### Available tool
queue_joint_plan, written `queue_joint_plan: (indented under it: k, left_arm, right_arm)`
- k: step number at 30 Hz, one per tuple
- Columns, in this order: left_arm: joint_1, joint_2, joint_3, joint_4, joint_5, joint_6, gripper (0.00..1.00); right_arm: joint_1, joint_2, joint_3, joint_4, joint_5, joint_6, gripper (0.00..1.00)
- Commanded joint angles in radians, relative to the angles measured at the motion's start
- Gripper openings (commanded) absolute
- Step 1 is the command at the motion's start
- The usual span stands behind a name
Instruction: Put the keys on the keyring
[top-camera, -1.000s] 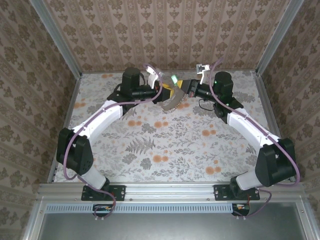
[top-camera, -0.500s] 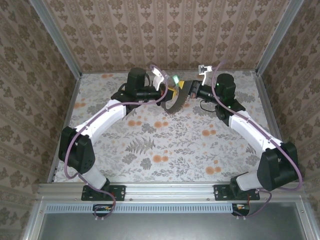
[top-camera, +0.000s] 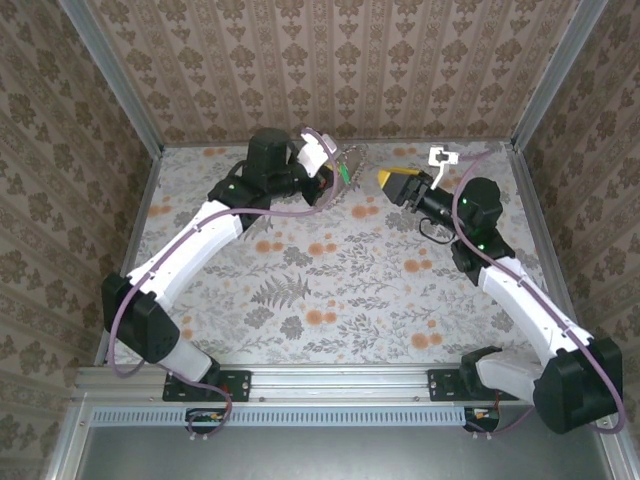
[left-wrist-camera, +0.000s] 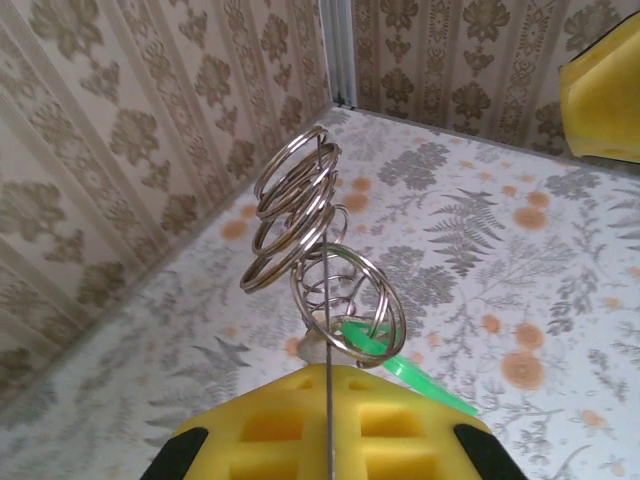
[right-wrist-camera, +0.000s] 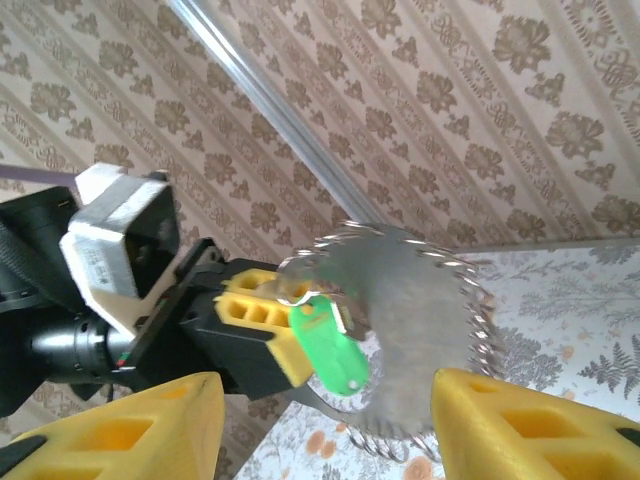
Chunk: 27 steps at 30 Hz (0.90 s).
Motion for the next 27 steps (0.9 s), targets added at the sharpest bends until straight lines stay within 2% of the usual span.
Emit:
queue_joint_plan:
  k: [1,7,16,27]
  left_arm:
    - [-0.018,-0.047,0.032,0.013,-0.07,0.14,0.0]
    - [-0.019,-0.058,0.029,0.042,0.007,0.145,0.0]
    - [-0.026,-0.055,0.019,0.058,0.061,0.096,0.0]
    - [-0.033,-0.054,0.009,0.066,0.085,0.075,0.0]
  right_arm:
    - [-0.005,-0.004,-0.024,0.08,0.028,0.06,0.59]
    - [-0.004,0.083,0.008,0.224,-0.092,0.116,0.66]
    - [0.02,0.21,0.024,0.472,-0.127,0.269,0.64]
    - [0.092,0.314,0.097,0.53,-0.14,0.284,0.63]
